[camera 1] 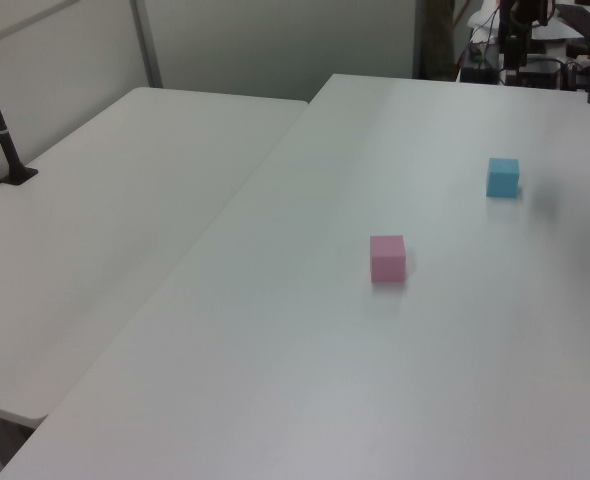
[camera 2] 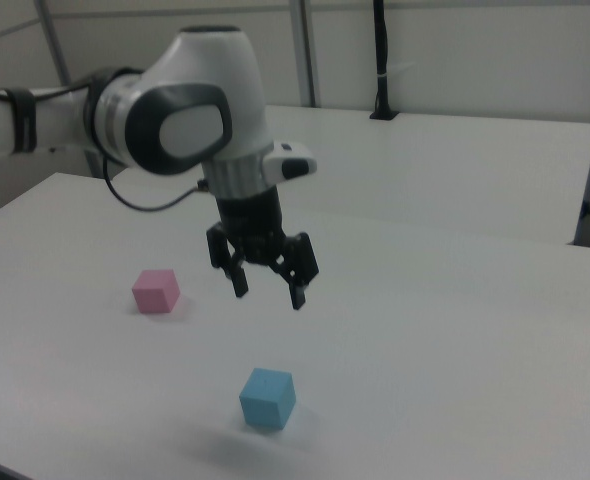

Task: Put blue cube on pink cube
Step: 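Lower the open gripper around the light-blue cube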

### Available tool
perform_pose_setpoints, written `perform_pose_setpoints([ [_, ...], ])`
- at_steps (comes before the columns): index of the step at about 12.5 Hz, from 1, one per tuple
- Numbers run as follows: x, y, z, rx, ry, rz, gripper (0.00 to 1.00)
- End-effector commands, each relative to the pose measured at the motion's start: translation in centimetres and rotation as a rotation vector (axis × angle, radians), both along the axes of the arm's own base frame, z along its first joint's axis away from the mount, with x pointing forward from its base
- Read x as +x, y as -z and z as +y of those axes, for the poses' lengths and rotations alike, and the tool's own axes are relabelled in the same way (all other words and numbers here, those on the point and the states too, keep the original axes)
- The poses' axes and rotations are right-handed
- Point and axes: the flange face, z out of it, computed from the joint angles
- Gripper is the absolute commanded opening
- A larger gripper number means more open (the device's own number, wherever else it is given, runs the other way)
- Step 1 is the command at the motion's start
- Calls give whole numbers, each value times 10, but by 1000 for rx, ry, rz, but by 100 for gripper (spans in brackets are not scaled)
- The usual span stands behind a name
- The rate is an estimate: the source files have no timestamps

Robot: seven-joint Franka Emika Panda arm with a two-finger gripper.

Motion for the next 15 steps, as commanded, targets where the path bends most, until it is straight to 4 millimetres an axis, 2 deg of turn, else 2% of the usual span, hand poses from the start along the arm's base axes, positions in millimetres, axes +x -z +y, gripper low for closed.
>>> perform_pose_setpoints([
  [1,-19,68,15,-52,-96,-20,100],
  [3,-18,89,17,-53,-107,-17,100],
  [6,-9,141,19,-86,-151,46,100],
  [8,-4,161,19,-93,-162,58,100],
  [10,-1,170,21,-94,-170,63,100],
  [11,2,175,29,-94,-188,70,100],
  [13,2,170,34,-93,-195,70,100],
  [15,-4,159,28,-85,-206,79,100],
])
